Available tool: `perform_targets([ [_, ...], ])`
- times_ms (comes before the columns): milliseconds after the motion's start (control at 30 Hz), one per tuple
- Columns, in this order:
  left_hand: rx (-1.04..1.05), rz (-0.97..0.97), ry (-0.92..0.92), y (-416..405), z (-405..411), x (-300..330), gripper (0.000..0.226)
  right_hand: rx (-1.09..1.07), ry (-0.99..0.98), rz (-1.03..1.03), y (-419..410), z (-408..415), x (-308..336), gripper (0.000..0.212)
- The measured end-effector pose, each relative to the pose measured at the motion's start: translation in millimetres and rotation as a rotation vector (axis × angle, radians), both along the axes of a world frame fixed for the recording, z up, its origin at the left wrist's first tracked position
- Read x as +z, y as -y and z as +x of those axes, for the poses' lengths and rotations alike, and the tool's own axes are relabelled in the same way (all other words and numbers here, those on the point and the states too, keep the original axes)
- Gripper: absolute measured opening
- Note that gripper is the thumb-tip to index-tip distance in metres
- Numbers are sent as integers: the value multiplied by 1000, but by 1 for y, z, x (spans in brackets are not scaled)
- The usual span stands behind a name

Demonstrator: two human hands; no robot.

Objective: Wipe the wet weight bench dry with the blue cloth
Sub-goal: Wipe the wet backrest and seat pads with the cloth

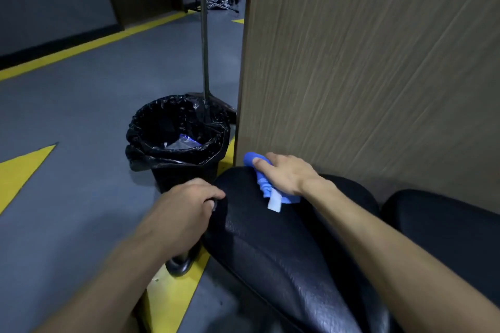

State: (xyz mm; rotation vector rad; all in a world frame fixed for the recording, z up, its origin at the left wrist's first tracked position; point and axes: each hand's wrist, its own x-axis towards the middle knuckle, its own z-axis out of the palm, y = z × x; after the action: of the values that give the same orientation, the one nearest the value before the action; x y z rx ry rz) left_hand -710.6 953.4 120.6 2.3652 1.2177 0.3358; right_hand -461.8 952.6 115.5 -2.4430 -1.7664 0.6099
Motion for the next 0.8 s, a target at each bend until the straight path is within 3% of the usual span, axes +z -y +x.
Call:
perform_targets([
  [133, 10, -5, 27, -1, -2, -1, 30, -112, 58, -15, 34, 68, 8, 80],
  [233, -16, -10, 24, -1, -6, -2, 33, -205, 20, -19, 51, 100, 10, 62],
  [400, -88, -61, 5, 5, -15, 0, 45, -304, 130, -190, 21, 85, 11, 57],
  [533, -148, -109, -48, 5, -29, 1, 49, -204, 217, -231, -22, 32, 2, 57],
  [667, -88, -157, -16, 0, -43, 1, 45, 10, 72, -132, -67, -50, -5, 66],
  [800, 4, -89, -54, -2, -47, -1, 43, 176, -123, -124, -77, -69, 0, 48],
])
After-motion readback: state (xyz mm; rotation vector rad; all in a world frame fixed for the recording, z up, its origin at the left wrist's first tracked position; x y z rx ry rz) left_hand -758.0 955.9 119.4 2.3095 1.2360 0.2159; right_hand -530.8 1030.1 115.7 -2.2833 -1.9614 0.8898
